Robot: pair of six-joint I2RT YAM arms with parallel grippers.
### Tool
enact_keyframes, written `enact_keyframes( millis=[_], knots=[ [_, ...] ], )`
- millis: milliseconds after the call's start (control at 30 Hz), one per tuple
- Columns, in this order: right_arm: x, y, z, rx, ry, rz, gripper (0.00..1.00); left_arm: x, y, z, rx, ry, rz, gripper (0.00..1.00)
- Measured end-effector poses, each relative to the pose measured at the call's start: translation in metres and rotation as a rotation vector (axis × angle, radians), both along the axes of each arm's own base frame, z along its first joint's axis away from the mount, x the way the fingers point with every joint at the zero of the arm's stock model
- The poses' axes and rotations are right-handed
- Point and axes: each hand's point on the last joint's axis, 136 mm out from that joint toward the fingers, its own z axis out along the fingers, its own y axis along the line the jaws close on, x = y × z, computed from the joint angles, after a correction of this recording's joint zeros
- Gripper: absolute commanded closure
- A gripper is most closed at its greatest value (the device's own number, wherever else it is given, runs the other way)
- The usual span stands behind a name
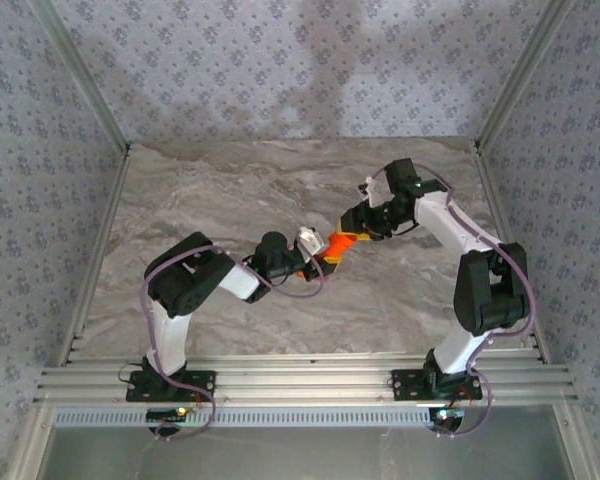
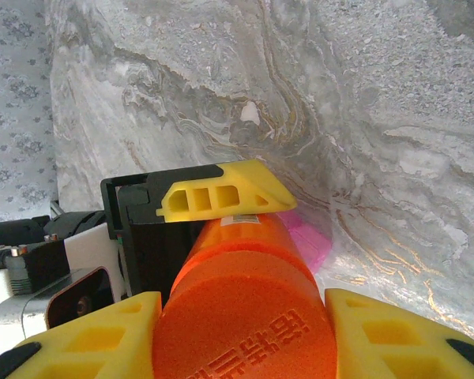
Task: Sort the pills into containers
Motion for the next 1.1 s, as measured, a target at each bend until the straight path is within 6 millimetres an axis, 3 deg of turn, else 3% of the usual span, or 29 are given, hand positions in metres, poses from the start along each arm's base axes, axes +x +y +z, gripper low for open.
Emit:
enact_keyframes(
  millis=[633, 1100],
  knots=[
    [0.008, 0.001, -0.008, 0.026, -0.001, -0.181, 0.61, 0.010, 0.001, -0.008, 0.077, -0.078, 0.117, 1.00],
    [0.008, 0.000, 0.007, 0.013, -0.030, -0.211, 0.46, 0.012, 0.000, 0.005, 0.041, -0.121, 0.134, 1.00]
  ],
)
